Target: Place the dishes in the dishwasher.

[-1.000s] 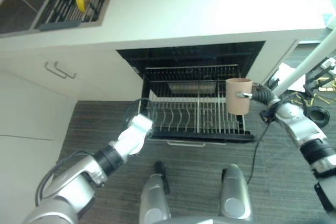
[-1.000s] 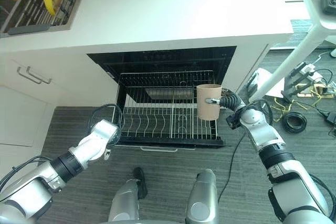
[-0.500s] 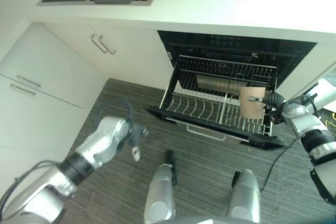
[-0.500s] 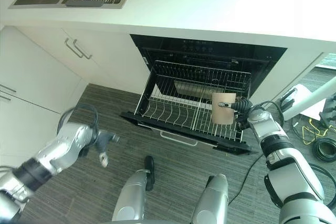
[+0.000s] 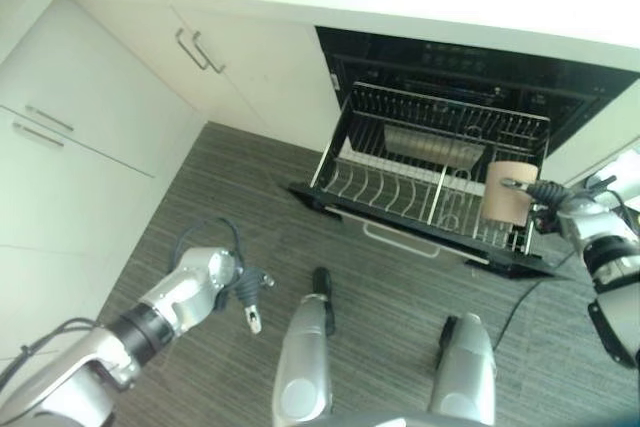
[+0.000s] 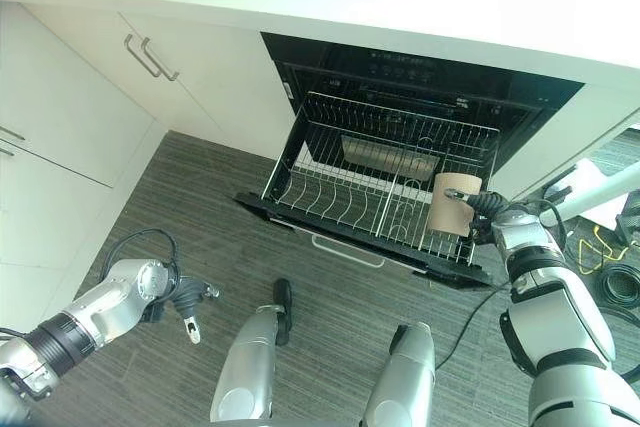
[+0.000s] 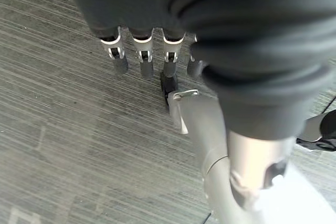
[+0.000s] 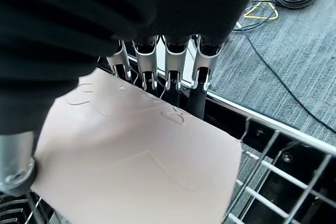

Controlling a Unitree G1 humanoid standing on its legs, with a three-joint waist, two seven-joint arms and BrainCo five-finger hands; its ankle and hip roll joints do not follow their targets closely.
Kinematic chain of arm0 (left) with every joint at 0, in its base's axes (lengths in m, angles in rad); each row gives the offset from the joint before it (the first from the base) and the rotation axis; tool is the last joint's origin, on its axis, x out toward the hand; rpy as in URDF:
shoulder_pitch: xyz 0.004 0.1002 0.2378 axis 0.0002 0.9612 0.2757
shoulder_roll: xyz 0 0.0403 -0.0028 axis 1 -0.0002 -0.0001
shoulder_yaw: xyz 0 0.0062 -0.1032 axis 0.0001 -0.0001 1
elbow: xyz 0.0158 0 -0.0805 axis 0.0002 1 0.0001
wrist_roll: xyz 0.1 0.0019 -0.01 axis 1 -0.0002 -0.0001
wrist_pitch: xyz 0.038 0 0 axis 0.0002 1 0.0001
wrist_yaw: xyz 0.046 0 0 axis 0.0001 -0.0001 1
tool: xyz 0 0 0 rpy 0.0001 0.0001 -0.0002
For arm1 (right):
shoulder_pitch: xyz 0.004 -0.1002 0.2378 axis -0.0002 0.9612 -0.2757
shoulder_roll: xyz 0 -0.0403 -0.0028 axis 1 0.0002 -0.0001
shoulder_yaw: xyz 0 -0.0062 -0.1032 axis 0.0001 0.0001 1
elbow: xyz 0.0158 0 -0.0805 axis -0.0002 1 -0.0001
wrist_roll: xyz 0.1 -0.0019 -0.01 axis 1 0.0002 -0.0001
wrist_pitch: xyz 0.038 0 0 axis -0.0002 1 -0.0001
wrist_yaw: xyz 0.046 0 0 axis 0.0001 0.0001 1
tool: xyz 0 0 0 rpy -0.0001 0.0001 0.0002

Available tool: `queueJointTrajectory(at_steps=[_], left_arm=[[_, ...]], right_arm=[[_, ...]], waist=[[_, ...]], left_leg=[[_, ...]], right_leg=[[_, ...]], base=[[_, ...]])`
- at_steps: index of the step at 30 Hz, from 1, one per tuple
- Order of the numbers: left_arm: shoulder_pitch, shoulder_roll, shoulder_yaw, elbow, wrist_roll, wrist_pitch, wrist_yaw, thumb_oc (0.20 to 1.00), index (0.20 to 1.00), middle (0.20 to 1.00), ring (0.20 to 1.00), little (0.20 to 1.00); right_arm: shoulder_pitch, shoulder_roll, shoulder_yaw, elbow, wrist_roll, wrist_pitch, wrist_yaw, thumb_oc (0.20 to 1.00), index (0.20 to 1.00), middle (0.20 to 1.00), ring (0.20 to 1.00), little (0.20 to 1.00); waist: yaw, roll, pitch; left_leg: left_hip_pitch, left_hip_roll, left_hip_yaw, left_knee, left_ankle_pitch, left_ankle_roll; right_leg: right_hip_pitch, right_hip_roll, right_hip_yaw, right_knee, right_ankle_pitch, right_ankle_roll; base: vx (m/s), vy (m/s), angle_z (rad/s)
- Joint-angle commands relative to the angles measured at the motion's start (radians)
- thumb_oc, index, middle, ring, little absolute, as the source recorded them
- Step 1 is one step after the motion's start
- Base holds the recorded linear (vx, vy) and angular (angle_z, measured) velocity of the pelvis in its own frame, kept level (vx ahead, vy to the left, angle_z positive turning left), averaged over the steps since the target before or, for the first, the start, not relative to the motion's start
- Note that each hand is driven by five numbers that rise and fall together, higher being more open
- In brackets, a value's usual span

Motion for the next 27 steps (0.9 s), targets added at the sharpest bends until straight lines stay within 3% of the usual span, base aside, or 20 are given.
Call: queueJointTrajectory(at_steps=[1, 4, 5, 6, 7, 14, 22, 27], left_arm=[[-0.004, 0.035, 0.027, 0.008, -0.025, -0.025, 0.044, 1.0, 1.0, 1.0, 1.0, 1.0], [-0.001, 0.028, 0.014, 0.042, -0.039, -0.039, 0.074, 1.0, 1.0, 1.0, 1.0, 1.0], [-0.001, 0.027, 0.014, 0.052, -0.044, -0.046, 0.08, 1.0, 1.0, 1.0, 1.0, 1.0], [0.003, 0.023, 0.011, 0.058, -0.045, -0.047, 0.089, 1.0, 1.0, 1.0, 1.0, 1.0], [0.006, 0.017, 0.006, 0.066, -0.046, -0.047, 0.1, 1.0, 1.0, 1.0, 1.0, 1.0], [0.026, 0.001, 0.007, 0.108, -0.043, -0.066, 0.237, 1.0, 1.0, 1.0, 1.0, 1.0], [0.095, 0.054, 0.093, -0.012, -0.059, -0.044, 0.196, 1.0, 1.0, 1.0, 1.0, 1.0], [0.135, 0.078, 0.159, -0.075, -0.155, -0.03, 0.273, 1.0, 1.0, 1.0, 1.0, 1.0]], right_arm=[[-0.073, -0.013, -0.012, 0.025, 0.0, -0.003, -0.067, 0.2, 0.2, 0.2, 0.2, 0.2], [-0.085, -0.006, -0.01, 0.035, 0.021, 0.02, -0.081, 0.2, 0.2, 0.2, 0.2, 0.2], [-0.088, -0.004, -0.011, 0.036, 0.031, 0.024, -0.092, 0.269, 0.269, 0.269, 0.269, 0.269], [-0.089, -0.001, -0.011, 0.036, 0.035, 0.026, -0.101, 0.605, 0.605, 0.605, 0.605, 0.605], [-0.092, 0.003, -0.014, 0.039, 0.038, 0.025, -0.104, 1.0, 1.0, 1.0, 1.0, 1.0], [-0.1, 0.018, -0.055, -0.002, 0.129, 0.025, -0.23, 1.0, 1.0, 1.0, 1.0, 1.0], [-0.086, -0.053, -0.062, -0.191, 0.134, 0.095, -0.255, 1.0, 1.0, 1.0, 1.0, 1.0], [-0.07, -0.101, -0.098, -0.302, 0.229, 0.106, -0.297, 1.0, 1.0, 1.0, 1.0, 1.0]], waist=[[0.011, -0.003, -0.001], [0.009, -0.004, 0.0], [0.008, -0.004, 0.0], [0.007, -0.004, 0.0], [0.007, -0.005, 0.0], [0.001, -0.003, -0.002], [-0.014, -0.008, 0.007], [-0.028, -0.005, 0.015]], left_leg=[[0.061, 0.075, -0.036, 0.156, -0.216, 0.006], [0.055, 0.073, -0.033, 0.167, -0.222, 0.009], [0.053, 0.074, -0.032, 0.17, -0.223, 0.01], [0.054, 0.073, -0.032, 0.171, -0.224, 0.012], [0.054, 0.073, -0.03, 0.172, -0.225, 0.013], [0.054, 0.068, -0.02, 0.176, -0.231, 0.021], [0.069, 0.069, 0.002, 0.177, -0.236, 0.03], [0.083, 0.07, 0.017, 0.17, -0.235, 0.035]], right_leg=[[-0.035, -0.008, 0.053, -0.209, 0.235, 0.006], [-0.044, -0.004, 0.057, -0.197, 0.23, 0.002], [-0.045, -0.004, 0.057, -0.194, 0.23, 0.001], [-0.047, -0.002, 0.059, -0.191, 0.229, 0.0], [-0.047, -0.002, 0.058, -0.189, 0.227, -0.001], [-0.053, 0.008, 0.064, -0.177, 0.218, -0.008], [-0.049, 0.015, 0.068, -0.173, 0.213, -0.019], [-0.045, 0.018, 0.073, -0.172, 0.21, -0.025]], base=[[0.02, 0.008, -0.07], [0.0, 0.0, 0.0], [0.0, 0.0, 0.0], [0.03, 0.011, -0.01], [0.04, 0.014, -0.02], [0.02, 0.016, -0.01], [0.02, 0.028, -0.07], [0.0, 0.045, -0.05]])
